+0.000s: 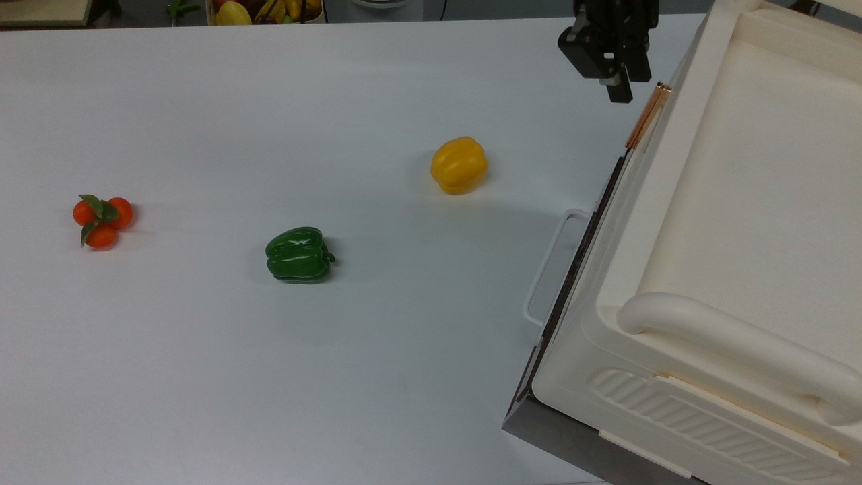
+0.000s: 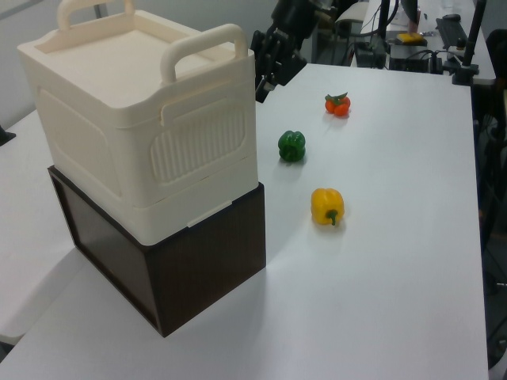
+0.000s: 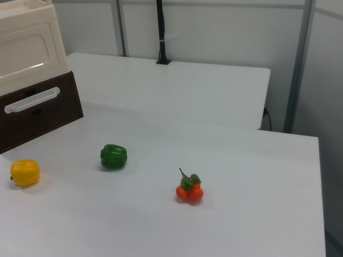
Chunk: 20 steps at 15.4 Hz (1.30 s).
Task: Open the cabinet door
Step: 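Move the gripper down to the orange handle on the cream door, then close the gripper on the orange door handle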
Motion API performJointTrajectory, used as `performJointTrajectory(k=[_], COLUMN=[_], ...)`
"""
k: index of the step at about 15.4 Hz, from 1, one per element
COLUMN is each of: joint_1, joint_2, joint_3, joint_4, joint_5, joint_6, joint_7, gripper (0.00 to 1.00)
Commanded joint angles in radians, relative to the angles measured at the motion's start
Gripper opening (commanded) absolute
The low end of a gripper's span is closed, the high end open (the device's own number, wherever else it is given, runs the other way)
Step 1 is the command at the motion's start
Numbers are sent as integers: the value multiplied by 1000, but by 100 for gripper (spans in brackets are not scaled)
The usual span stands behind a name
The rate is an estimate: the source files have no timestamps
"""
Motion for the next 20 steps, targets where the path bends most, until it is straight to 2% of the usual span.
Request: performJointTrajectory(k=[1,4,5,6,7,17,20], joint_1=[13,13,13,13,12,-2,-30], joint_2=[33,34,39,39,40,8,-21], joint_3=[9,18,20,31,35,38,40], joint_4=[28,28,28,28,27,11,-3], joint_5=[0,-1,-3,-6,-6,8,6], joint_6=[50,58,58,58,58,37,-49], joint_7=[-6,-8,-9,-8,-5,2,31], gripper=[36,34,26,9,0,0,0])
